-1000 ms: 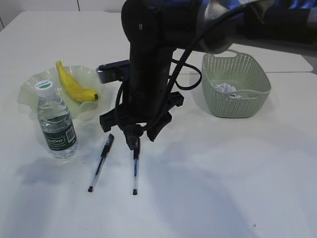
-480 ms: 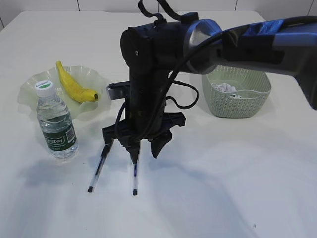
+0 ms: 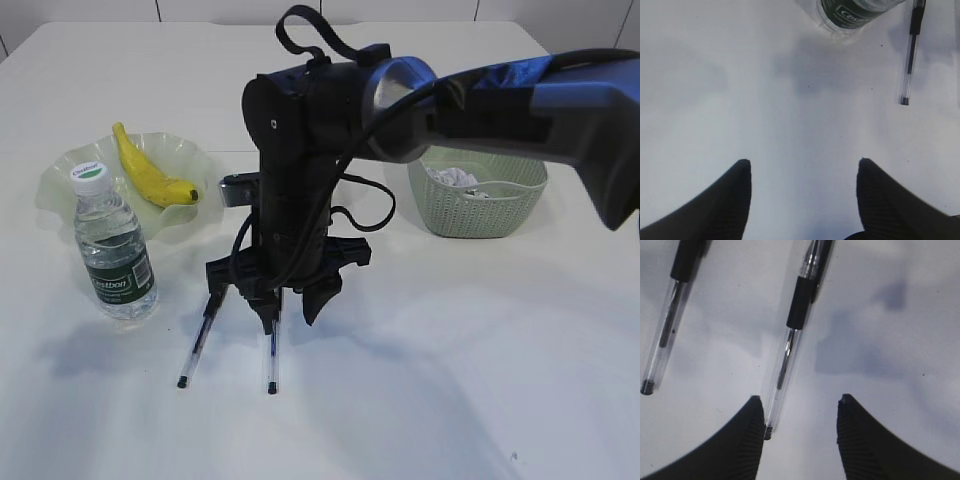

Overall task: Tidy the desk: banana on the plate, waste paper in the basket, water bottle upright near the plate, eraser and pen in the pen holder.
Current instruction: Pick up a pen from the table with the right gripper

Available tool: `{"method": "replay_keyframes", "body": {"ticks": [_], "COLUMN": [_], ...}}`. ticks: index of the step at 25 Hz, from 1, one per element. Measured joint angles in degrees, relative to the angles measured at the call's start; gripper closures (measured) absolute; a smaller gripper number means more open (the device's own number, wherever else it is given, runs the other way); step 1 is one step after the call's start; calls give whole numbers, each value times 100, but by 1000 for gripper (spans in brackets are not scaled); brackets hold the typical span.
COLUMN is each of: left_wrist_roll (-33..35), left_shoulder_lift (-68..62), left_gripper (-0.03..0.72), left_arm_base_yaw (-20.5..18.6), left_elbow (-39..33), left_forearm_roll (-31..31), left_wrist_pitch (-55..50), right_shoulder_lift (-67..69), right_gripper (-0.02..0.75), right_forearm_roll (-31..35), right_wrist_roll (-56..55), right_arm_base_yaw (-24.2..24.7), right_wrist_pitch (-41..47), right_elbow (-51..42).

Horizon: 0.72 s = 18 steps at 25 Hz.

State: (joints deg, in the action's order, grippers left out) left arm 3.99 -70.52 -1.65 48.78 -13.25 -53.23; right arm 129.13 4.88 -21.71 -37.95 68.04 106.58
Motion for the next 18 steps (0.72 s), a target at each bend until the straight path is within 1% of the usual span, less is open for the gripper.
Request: {"method": "replay_keyframes", "body": {"ticks": [5,18], "left_wrist_roll": [0,0], "left_shoulder_lift": [0,0], "left_gripper": [225,225], "left_arm_base_yaw": [0,0], "left_elbow": [0,0], "left_forearm_roll": [-11,-11], "left_wrist_pitch": [0,0], "right_shoulder_lift": [176,228], "right_gripper": [379,379], "right_forearm_roll": [0,23], "right_wrist_roll": [-104,-488], "right_arm_base_yaw": [10,10], "right_wrist_pitch": [-13,-505], "right_elbow": [11,76]}}
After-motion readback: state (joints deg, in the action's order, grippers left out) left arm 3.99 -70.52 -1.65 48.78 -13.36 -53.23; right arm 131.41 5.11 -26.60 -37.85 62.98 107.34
